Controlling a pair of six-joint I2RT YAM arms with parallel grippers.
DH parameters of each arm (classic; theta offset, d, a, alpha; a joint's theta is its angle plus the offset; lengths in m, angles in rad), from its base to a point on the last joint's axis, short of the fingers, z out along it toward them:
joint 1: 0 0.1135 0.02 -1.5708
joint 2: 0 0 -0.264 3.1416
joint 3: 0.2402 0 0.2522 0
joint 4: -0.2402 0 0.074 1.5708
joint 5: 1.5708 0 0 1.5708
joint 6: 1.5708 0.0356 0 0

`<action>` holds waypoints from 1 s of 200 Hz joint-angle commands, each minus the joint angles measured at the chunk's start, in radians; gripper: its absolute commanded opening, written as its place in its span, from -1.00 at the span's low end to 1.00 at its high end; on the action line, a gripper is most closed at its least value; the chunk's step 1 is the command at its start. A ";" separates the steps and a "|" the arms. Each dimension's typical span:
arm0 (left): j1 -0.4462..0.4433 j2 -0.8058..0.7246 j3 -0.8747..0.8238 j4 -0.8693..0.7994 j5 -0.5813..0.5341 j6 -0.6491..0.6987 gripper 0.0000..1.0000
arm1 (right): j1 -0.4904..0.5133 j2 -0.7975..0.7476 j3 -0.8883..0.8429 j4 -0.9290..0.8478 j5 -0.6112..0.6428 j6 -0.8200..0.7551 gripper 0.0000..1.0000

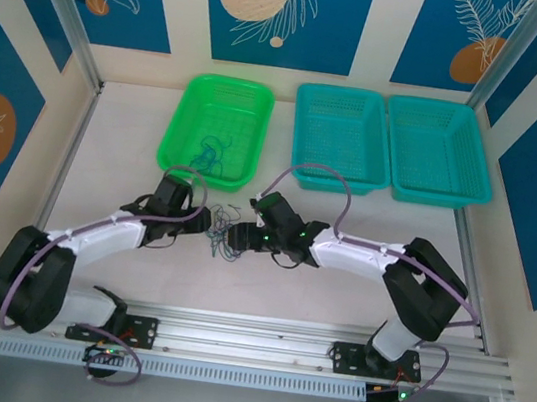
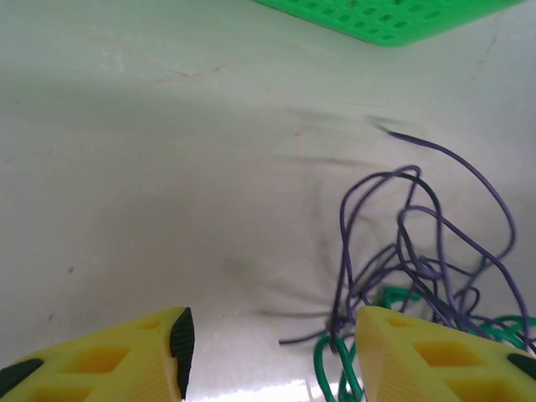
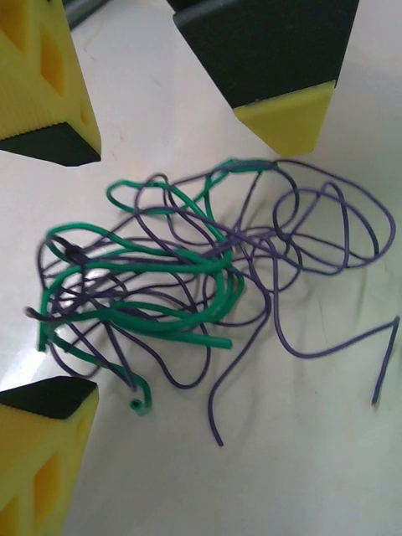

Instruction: Untangle the cables

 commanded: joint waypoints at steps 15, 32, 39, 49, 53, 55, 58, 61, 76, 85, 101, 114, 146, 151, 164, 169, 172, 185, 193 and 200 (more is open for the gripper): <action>0.016 0.091 0.063 0.140 0.109 0.073 0.07 | 0.005 0.066 0.054 0.012 0.010 0.021 0.23; 0.019 0.131 0.077 0.162 0.108 0.073 0.01 | 0.007 0.080 0.063 0.003 0.003 0.026 0.13; 0.021 0.148 0.083 0.161 0.108 0.073 -0.09 | 0.007 0.081 0.066 -0.006 0.009 0.031 0.06; 0.022 0.167 0.087 0.164 0.107 0.068 -0.28 | 0.006 0.081 0.071 -0.022 0.023 0.038 -0.05; 0.023 0.174 0.087 0.167 0.110 0.066 -0.39 | 0.007 0.081 0.072 -0.029 0.031 0.042 -0.09; 0.024 0.176 0.087 0.167 0.110 0.067 -0.43 | 0.007 0.081 0.072 -0.034 0.036 0.043 -0.11; 0.024 0.180 0.087 0.169 0.111 0.066 -0.53 | 0.006 0.082 0.074 -0.039 0.042 0.047 -0.14; 0.024 0.183 0.087 0.169 0.115 0.066 -0.59 | 0.005 0.081 0.075 -0.047 0.048 0.049 -0.17; 0.025 0.185 0.080 0.169 0.129 0.069 -0.92 | -0.002 0.079 0.080 -0.085 0.081 0.066 -0.43; 0.024 0.179 0.073 0.165 0.135 0.077 -1.00 | -0.008 0.077 0.080 -0.112 0.101 0.077 -0.59; 0.026 0.150 0.056 0.142 0.127 0.085 -1.00 | -0.024 0.064 0.066 -0.149 0.136 0.095 -0.83; 0.027 0.108 0.035 0.119 0.111 0.087 -1.00 | -0.046 0.038 0.038 -0.168 0.161 0.109 -0.91; 0.043 -0.049 -0.009 0.038 0.065 0.091 -1.00 | -0.144 -0.106 -0.091 -0.209 0.223 0.161 -1.00; 0.045 -0.074 -0.010 0.017 0.059 0.095 -1.00 | -0.170 -0.133 -0.116 -0.216 0.229 0.170 -1.00; 0.057 -0.141 -0.008 -0.031 0.039 0.104 -1.00 | -0.257 -0.219 -0.186 -0.240 0.234 0.199 -1.00; 0.062 -0.168 -0.007 -0.047 0.032 0.109 -1.00 | -0.294 -0.255 -0.208 -0.252 0.235 0.217 -1.00; 0.064 -0.181 -0.006 -0.057 0.029 0.110 -1.00 | -0.320 -0.272 -0.224 -0.258 0.235 0.226 -1.00; 0.073 -0.238 -0.005 -0.087 0.025 0.117 -1.00 | -0.416 -0.375 -0.294 -0.277 0.227 0.250 -1.00; 0.076 -0.264 -0.003 -0.101 0.026 0.118 -1.00 | -0.461 -0.431 -0.327 -0.284 0.222 0.257 -1.00; 0.077 -0.283 -0.002 -0.109 0.028 0.118 -1.00 | -0.489 -0.470 -0.348 -0.293 0.220 0.260 -1.00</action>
